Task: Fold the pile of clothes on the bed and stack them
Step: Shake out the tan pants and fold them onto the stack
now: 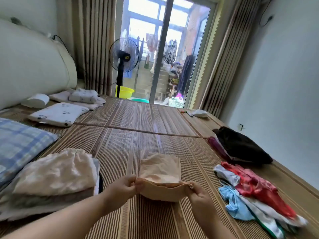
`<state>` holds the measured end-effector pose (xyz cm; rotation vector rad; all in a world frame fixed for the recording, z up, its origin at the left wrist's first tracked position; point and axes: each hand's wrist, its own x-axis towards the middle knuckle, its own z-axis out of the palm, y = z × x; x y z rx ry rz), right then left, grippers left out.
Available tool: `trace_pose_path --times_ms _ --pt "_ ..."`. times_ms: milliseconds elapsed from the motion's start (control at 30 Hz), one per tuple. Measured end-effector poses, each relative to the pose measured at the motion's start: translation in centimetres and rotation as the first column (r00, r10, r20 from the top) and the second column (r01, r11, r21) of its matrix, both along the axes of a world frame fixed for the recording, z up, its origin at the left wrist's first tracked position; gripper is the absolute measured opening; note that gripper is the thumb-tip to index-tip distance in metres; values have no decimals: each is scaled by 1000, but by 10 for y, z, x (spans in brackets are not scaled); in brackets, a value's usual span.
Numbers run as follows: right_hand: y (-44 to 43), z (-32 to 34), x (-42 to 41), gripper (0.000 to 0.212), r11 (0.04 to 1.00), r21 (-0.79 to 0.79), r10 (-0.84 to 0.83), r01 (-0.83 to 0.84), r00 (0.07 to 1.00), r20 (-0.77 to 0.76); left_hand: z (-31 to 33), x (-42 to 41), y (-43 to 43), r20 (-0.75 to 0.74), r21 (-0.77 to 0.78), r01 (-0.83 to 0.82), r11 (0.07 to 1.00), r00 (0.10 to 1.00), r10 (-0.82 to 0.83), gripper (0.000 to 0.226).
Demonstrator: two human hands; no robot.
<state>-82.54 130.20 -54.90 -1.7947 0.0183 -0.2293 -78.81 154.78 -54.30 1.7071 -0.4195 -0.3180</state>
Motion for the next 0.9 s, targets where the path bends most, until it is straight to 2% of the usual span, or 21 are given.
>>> trace_pose_path --times_ms 67,133,200,267,333,400,567,700,867,900 --pt "-4 -25 -37 31 997 -50 48 -54 994 -102 -31 -34 9 -78 115 62 991 995 -54 15" --pt "-6 -46 -67 29 991 -73 98 -115 974 -203 -51 -65 16 -155 235 134 963 983 -99 18" --pt "-9 -61 -89 31 977 -100 155 -190 946 -283 -63 -87 20 -258 236 209 949 955 -147 23" --pt "-8 -72 -104 30 961 -142 177 -238 921 -347 -69 -104 24 -209 287 243 927 960 -187 23" --pt "-8 -77 -111 29 965 -99 187 -241 905 -383 -73 -109 27 -128 371 201 907 978 -164 26" --pt "-7 -76 -108 27 980 -51 157 -192 907 -390 -72 -109 26 -71 383 131 914 991 -113 34" --pt "1 -64 -75 22 998 -49 9 -29 929 -370 -71 -76 9 -34 322 -87 943 994 103 16" --pt "6 -66 -33 14 965 -250 -157 73 929 -334 -73 -34 -10 -23 377 -185 907 978 209 19" --pt "7 -92 2 13 857 -508 -303 92 886 -351 -100 6 -27 43 578 -270 770 952 302 20" --pt "4 -98 5 19 841 -535 -309 88 888 -340 -108 10 -29 59 603 -283 746 948 312 22"
